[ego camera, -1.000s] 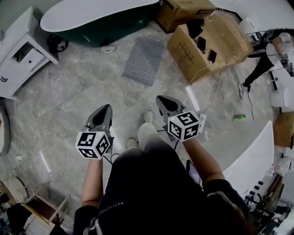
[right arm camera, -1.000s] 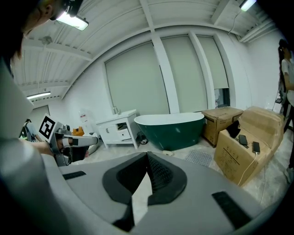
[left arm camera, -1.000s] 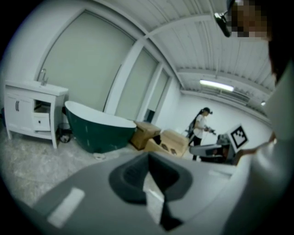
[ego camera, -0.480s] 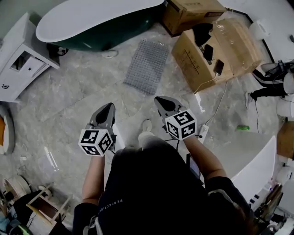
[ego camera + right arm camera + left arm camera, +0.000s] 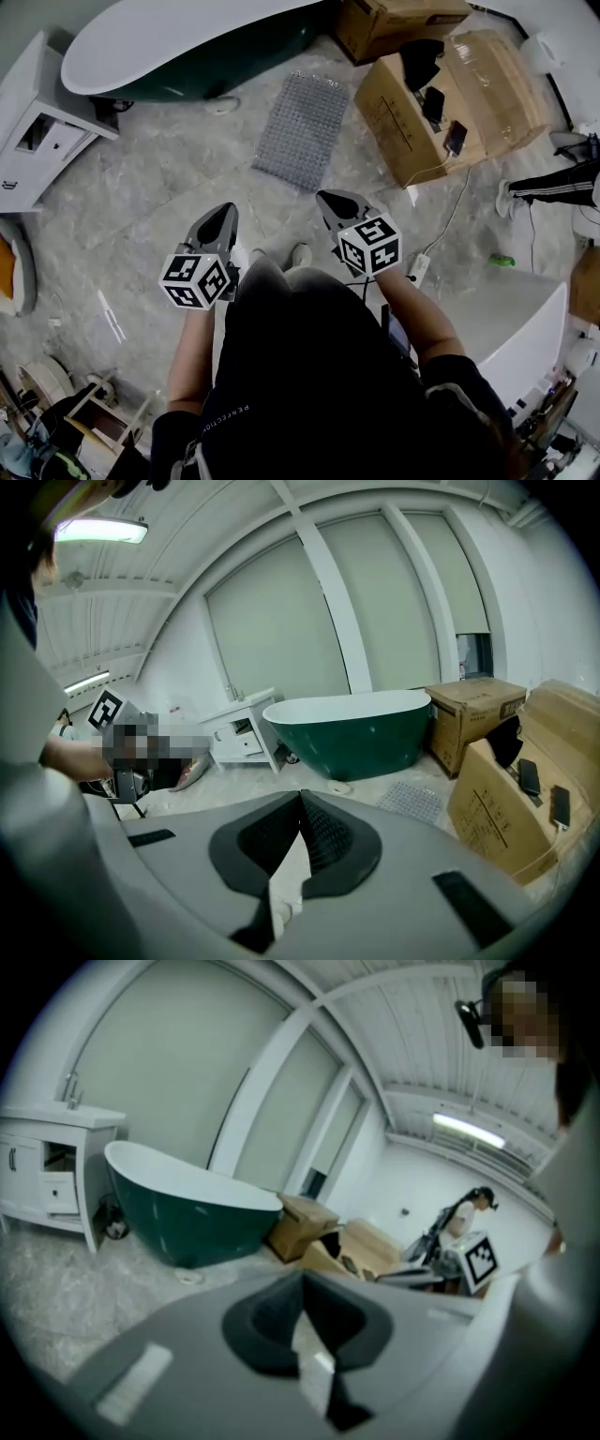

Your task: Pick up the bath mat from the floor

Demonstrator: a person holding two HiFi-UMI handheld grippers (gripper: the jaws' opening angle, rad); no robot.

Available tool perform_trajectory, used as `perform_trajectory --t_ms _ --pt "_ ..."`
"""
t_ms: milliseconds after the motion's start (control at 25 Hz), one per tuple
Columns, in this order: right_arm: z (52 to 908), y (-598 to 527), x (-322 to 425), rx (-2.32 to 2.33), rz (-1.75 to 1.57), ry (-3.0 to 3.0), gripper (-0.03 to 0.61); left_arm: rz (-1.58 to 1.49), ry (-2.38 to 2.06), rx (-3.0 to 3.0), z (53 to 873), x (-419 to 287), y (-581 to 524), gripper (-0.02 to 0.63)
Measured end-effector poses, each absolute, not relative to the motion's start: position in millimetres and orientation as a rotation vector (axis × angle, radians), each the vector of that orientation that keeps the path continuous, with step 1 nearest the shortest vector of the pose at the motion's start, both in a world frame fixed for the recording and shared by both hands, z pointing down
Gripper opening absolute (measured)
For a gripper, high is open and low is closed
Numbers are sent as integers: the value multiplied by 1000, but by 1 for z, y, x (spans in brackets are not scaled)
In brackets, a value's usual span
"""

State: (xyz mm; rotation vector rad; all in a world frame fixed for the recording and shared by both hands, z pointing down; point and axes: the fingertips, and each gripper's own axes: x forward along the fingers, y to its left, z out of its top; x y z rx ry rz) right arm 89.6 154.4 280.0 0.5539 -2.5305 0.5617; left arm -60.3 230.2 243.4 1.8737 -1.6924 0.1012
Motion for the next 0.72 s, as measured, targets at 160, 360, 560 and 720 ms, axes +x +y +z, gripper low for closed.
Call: perform_trajectory --t_ms 160,360,560,720 --pt "289 139 82 599 628 -2503 0 163 -1656 1924 249 -72 208 6" --pt "298 113 67 690 690 -2460 0 248 -1576 2001 263 -89 167 6" --pt "310 91 48 827 751 -2391 0 369 -1475 2064 280 -115 121 6" --pt "321 74 26 929 797 -2335 0 420 -1399 2100 293 -142 91 6"
